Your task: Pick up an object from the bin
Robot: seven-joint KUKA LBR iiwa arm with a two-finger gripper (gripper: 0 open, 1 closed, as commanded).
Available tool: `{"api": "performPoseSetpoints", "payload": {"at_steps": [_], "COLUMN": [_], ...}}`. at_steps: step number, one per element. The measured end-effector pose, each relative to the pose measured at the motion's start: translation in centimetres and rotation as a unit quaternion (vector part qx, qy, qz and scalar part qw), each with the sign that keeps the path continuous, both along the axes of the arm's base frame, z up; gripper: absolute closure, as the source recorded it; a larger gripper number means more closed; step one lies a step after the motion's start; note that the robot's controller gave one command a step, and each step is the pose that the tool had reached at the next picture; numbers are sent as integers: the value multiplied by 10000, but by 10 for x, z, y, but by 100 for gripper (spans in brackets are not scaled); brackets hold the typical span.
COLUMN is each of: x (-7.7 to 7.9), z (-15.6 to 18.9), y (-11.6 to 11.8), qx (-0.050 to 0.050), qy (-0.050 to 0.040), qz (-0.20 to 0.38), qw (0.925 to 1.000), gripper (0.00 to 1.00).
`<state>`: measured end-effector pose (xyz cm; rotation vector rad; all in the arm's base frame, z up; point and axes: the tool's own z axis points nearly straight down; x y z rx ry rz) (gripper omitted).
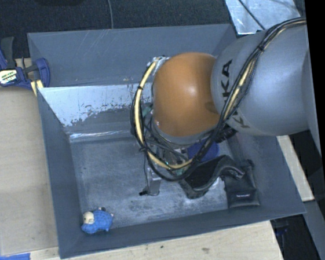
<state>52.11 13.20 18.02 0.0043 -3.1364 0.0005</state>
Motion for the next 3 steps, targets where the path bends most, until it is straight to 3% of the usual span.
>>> {"api": "performPoseSetpoints", "payload": {"at_steps": [1,2,3], "x": [-31,-20,-37], "z": [-113,-78,-67], "y": [67,117,109], "qx": [6,25,10], "qy": [-13,-56,-25], "qz": [888,666,3378], "qw": [9961,9978,9412], "gripper": [0,0,0]}}
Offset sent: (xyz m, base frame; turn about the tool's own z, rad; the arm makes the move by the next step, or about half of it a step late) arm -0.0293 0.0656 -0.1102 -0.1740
